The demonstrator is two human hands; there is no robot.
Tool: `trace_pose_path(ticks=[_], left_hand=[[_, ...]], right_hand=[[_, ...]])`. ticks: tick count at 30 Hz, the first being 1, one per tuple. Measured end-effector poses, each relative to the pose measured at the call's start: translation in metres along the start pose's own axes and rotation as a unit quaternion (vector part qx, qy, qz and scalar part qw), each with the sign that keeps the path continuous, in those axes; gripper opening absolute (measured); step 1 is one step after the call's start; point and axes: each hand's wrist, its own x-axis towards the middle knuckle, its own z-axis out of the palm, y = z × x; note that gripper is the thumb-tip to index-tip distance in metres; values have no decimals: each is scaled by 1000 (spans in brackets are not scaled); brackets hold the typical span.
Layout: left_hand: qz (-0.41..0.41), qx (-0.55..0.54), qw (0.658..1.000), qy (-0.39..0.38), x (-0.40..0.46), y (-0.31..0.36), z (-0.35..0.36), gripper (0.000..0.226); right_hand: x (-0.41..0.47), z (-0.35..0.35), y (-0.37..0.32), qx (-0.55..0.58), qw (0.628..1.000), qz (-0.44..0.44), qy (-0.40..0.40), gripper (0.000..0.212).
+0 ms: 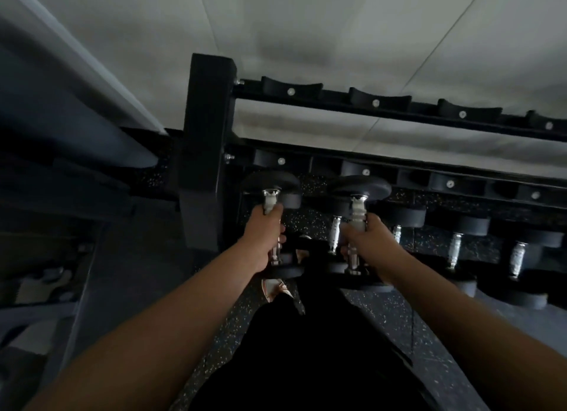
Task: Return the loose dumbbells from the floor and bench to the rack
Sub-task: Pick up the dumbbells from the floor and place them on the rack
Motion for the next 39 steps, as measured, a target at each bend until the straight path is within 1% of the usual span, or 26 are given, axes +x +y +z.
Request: trace_pose_path(ticks=[1, 5, 8, 12, 17, 21, 27, 32, 39], left_hand=[[-2, 0, 1000, -4, 6, 9, 1, 28], [6, 15, 1000, -13, 32, 45, 7, 14], [8, 22, 1000, -8, 50, 71, 14, 14], [15, 36, 999, -5, 77, 111, 28, 27], [35, 35, 999, -9, 107, 155, 44, 23], [58, 18, 998, -14, 131, 177, 52, 15], [57, 41, 998, 2, 155, 181, 56, 22], [68, 25, 997, 6, 160, 172, 58, 13], [80, 34, 996, 33, 162, 168, 62, 10]], right_hand=[[4, -2, -7, -3, 1000, -3, 2, 30], [20, -12, -34, -9, 1000, -14, 15, 32], [35, -22, -54, -14, 1000, -14, 17, 28], [60, -33, -79, -9, 1000, -6, 27, 27], [92, -49, -100, -5, 1000, 7, 15, 22], [110, -58, -113, 3, 1000, 12, 12, 20], [132, -64, -123, 38, 998, 12, 40, 22], [145, -70, -126, 70, 995, -1, 74, 19], [159, -76, -136, 54, 993, -14, 103, 19]])
